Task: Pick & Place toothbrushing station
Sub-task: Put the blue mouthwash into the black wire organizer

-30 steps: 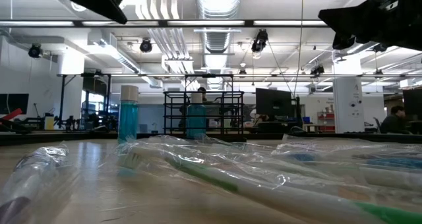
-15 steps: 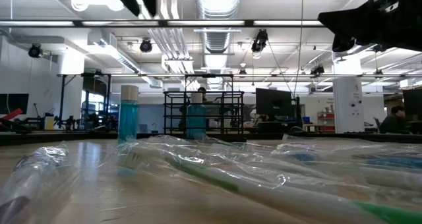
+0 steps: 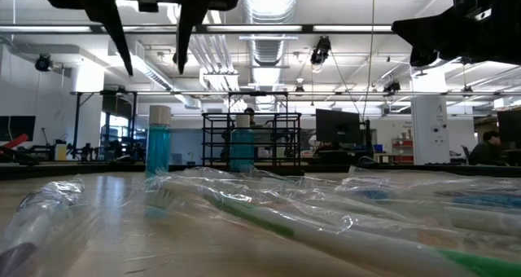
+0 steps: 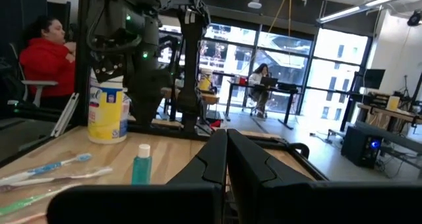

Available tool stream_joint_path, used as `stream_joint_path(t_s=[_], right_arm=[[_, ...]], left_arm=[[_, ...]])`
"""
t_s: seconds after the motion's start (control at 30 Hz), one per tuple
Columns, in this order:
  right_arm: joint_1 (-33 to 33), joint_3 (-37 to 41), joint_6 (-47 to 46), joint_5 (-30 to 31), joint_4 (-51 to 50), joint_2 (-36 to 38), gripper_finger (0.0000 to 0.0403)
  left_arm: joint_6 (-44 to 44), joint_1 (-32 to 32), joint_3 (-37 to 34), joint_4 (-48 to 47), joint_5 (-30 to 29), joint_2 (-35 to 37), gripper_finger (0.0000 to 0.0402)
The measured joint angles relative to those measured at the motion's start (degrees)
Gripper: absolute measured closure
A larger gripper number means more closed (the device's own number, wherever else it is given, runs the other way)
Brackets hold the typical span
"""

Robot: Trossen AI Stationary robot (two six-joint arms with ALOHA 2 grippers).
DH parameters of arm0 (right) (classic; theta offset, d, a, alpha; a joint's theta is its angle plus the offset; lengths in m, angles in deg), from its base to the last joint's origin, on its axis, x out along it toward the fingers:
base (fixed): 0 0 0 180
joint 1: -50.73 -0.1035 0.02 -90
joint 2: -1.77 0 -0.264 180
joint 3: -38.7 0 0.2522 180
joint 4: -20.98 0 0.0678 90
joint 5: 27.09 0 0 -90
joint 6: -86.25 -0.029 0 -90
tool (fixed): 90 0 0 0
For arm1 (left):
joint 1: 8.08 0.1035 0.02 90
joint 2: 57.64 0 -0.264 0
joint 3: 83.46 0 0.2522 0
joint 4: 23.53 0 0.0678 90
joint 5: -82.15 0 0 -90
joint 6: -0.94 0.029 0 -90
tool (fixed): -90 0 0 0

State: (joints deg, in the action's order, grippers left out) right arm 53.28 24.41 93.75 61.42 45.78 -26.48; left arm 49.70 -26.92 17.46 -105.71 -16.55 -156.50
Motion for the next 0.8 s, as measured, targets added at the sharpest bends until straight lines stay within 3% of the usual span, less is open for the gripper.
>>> stream_joint_path(t_s=[0.43, 0.8], right_arm=[[0.0, 0.0, 0.2, 0.0, -0.2, 0.0, 0.0394], [0.0, 0.0, 0.0, 0.0, -0.2, 0.0, 0.0394]], left_arm=[[2.6, 0.4, -5.9, 7.0, -2.0, 0.0, 0.0177], [3.8, 0.9, -8.3, 10.6, 0.7, 0.0, 0.0181]])
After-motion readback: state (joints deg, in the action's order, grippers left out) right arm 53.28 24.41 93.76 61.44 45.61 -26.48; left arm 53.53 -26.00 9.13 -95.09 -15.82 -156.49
